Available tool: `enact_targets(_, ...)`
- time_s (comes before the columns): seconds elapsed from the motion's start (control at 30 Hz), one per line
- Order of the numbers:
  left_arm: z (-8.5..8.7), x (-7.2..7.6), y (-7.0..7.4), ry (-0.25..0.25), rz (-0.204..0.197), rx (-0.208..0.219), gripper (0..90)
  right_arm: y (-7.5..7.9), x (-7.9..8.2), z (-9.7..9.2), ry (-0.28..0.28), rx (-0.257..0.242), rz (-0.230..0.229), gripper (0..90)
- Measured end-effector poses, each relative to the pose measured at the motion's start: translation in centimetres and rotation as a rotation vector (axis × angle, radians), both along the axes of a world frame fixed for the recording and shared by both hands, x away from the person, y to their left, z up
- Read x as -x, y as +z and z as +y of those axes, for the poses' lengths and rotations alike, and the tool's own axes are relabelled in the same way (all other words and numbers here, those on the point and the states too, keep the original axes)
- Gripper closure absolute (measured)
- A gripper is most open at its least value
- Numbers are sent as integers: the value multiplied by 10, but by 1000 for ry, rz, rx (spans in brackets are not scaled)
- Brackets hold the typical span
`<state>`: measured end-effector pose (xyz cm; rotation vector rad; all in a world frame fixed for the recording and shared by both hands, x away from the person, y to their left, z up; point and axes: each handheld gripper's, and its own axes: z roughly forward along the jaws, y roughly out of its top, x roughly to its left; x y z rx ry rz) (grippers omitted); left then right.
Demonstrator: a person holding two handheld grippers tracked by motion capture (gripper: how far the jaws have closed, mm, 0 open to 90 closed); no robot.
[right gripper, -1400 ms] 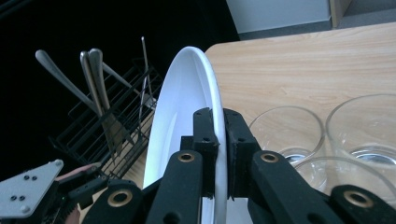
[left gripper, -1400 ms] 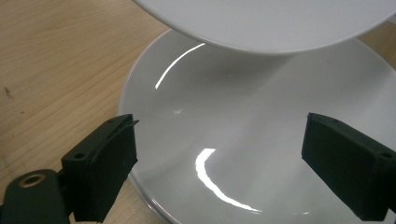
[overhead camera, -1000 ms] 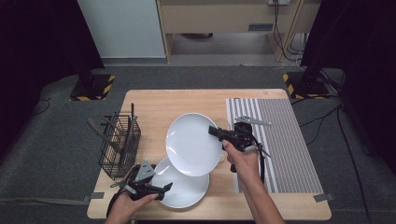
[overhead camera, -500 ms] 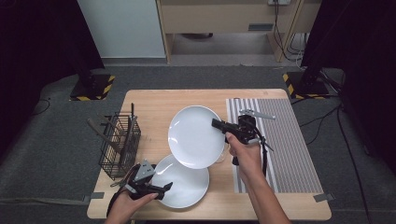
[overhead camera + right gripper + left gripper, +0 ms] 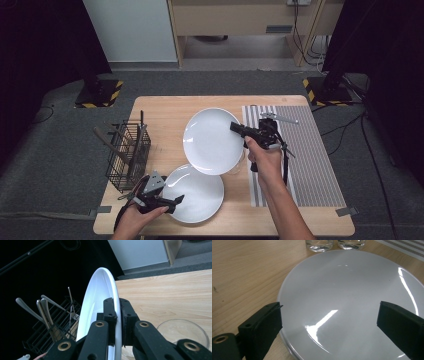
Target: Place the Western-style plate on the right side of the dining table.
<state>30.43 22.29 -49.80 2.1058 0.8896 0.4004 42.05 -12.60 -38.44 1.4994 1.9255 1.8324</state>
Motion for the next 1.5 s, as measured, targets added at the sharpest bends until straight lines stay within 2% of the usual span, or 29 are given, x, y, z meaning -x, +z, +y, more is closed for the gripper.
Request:
enact_targets(0.3,-2,3,1,-2,-20,-21,59,5,-4,-5,-18,7,-15,856)
enact_targets(0.57,-5,3,1,-13,-21,-27,59,3,-9,-11,-39,-11,-2,856)
enact_targets(0.9,-3,3,2,1,-27,-25,59,4,-12,-18,-50,-34,12,857)
enact_targets(1.5,-3,3,2,-1,-29,-24,59,10,-14,-30,-72,-46,2,857)
